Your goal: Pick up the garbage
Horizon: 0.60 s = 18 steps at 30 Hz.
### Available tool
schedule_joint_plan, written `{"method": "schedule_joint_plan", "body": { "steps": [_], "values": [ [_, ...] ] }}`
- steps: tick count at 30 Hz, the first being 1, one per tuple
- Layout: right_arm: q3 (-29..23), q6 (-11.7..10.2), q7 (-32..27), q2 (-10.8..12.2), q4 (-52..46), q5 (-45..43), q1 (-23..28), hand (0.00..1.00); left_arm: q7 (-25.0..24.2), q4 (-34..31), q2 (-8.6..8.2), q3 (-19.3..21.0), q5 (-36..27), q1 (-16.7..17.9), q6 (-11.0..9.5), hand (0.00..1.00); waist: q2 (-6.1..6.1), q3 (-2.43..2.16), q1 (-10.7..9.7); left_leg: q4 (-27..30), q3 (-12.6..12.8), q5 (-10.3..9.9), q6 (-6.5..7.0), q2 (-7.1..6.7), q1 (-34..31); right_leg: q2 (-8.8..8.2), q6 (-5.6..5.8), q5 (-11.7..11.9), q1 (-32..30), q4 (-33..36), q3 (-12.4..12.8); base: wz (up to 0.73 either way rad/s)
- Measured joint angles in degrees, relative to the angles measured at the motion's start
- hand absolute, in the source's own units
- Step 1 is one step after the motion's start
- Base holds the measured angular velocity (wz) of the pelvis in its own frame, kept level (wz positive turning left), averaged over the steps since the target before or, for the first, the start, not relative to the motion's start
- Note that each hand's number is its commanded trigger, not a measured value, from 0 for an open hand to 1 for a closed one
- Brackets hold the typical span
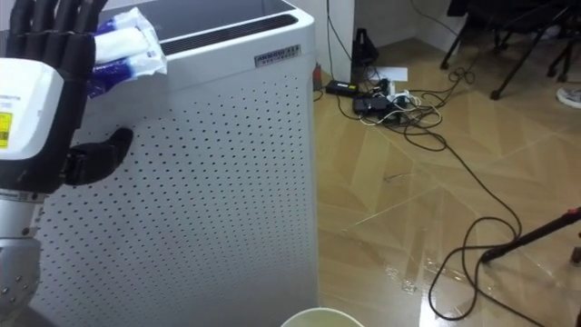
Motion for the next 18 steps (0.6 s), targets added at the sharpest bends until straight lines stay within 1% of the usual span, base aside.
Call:
{"method": "schedule_joint_plan", "body": {
  "steps": [2, 6, 8, 10, 11, 13, 15, 18],
  "values": [
    [0.0, 0.11, -0.36, -0.03, -0.16, 0.0, 0.0, 1.0, -0.08, 1.64, 0.0, -0.49, -1.58, -0.3, -0.07, 1.0, 0.27, 0.06, -0.01, -0.36, 0.11, 0.05, -0.08, 0.05, -0.01, 0.07, -0.08, 0.13, -0.03, 0.03, 0.08, 0.0],
    [-0.01, 0.6, -0.4, -0.02, -0.23, -0.09, -0.12, 1.0, -0.52, 3.95, -0.03, -1.7, -1.96, -0.3, 0.18, 1.0, 0.51, -0.03, 0.03, -0.59, 0.28, 0.33, -0.49, 0.24, -0.07, 0.18, -0.3, 0.39, -0.11, 0.02, -0.14, 0.04],
    [-0.02, 1.33, -0.36, -0.05, -0.68, -0.57, -0.18, 1.0, -0.36, 4.06, -0.03, -1.67, -1.96, -1.34, 1.14, 1.0, 0.85, -0.28, -0.06, -0.61, 0.28, 0.44, -0.63, 0.34, -0.06, 0.3, -0.42, 0.48, -0.08, 0.04, -0.15, 0.0],
    [-0.06, 1.58, -0.39, -0.06, -0.95, -0.8, -0.17, 1.0, -0.66, 4.66, -0.04, -1.69, -1.96, -1.86, 1.78, 1.0, 1.25, -0.54, -0.31, -0.67, 0.31, 0.6, -0.66, 0.35, 0.01, 0.3, -0.47, 0.51, -0.03, 0.03, -0.2, 0.0],
    [-0.08, 1.69, -0.4, -0.07, -1.0, -0.8, -0.17, 1.0, -0.57, 4.94, -0.13, -1.72, -1.96, -1.86, 1.89, 1.0, 1.26, -0.54, -0.44, -0.65, 0.29, 0.65, -0.65, 0.35, 0.03, 0.29, -0.47, 0.51, 0.01, 0.03, -0.25, 0.0],
    [-0.06, 2.68, -0.38, -0.12, -1.95, -0.8, -0.16, 1.0, -1.11, 5.22, -0.15, -1.7, -2.01, -3.53, 3.67, 1.0, 1.38, -0.58, -1.01, -0.6, 0.3, 0.78, -0.7, 0.38, 0.04, 0.3, -0.51, 0.53, 0.01, 0.11, -0.25, 0.0],
    [-0.06, 3.14, -0.38, -0.13, -2.77, -0.8, -0.16, 1.0, -1.63, 5.46, -0.14, -1.69, -1.98, -3.71, 4.87, 1.0, 1.66, -0.6, -1.59, -0.63, 0.35, 0.81, -0.72, 0.39, 0.1, 0.3, -0.52, 0.54, 0.01, 0.21, -0.21, 0.0],
    [-0.05, 3.85, -0.34, -0.12, -3.09, -0.75, -0.16, 1.0, -1.77, 5.91, -0.14, -1.49, -1.83, -5.0, 5.97, 1.0, 1.68, -0.57, -1.58, -0.68, 0.89, 0.87, -0.81, 0.61, 0.29, 0.41, -0.71, 0.69, 0.01, 0.31, -0.11, -0.06]
  ]
}}
